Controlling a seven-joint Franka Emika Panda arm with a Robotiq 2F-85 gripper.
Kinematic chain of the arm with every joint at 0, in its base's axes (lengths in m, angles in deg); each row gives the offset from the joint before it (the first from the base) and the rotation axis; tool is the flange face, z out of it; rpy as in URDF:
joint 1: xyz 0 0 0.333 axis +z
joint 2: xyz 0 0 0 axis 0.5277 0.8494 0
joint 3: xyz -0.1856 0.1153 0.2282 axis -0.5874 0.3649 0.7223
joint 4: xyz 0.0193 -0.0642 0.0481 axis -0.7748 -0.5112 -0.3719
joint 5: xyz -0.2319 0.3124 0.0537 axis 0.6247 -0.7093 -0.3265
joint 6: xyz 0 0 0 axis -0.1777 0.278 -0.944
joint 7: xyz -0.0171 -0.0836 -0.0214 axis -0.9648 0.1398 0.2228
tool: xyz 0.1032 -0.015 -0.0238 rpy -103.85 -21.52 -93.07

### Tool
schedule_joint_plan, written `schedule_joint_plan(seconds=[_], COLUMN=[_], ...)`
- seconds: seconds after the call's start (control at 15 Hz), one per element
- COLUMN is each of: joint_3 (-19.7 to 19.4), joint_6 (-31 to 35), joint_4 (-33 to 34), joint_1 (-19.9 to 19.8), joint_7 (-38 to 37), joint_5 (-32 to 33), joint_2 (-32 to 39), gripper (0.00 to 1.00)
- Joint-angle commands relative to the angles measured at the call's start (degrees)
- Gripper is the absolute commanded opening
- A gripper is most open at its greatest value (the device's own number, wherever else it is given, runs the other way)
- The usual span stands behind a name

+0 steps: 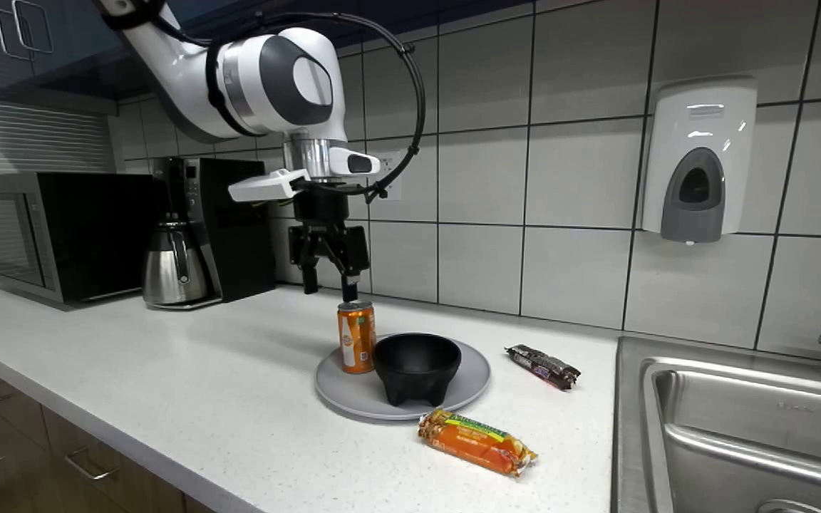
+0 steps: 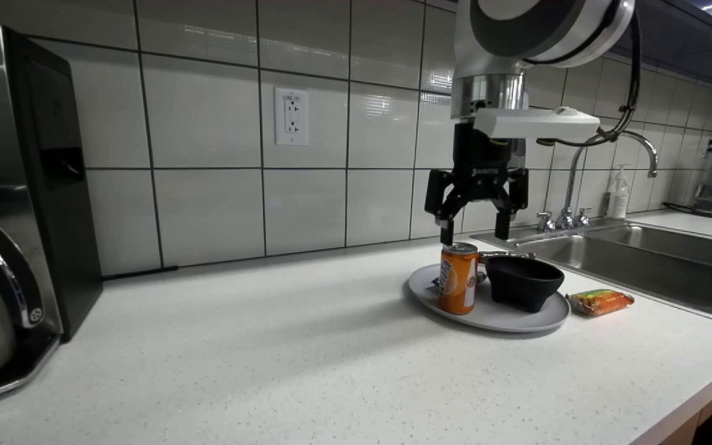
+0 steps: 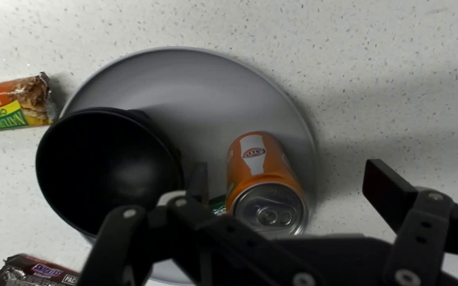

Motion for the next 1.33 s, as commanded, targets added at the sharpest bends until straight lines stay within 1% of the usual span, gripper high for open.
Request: schedule_joint_plan(seconds=[0.0, 0.67, 1.27], joint_3=[-0.8, -2.3, -3.2], joint_6=[0.7, 3.5, 5.6], joint_4=[2.2, 5.0, 7.3], joint_1=[0.0, 0.5, 0.8], joint_7=[-1.7, -1.3, -1.0], joint_5=[1.3, 0.7, 0.3], joint_2=[2.7, 8.5, 11.9], gripper=[1.00, 1.00, 1.00])
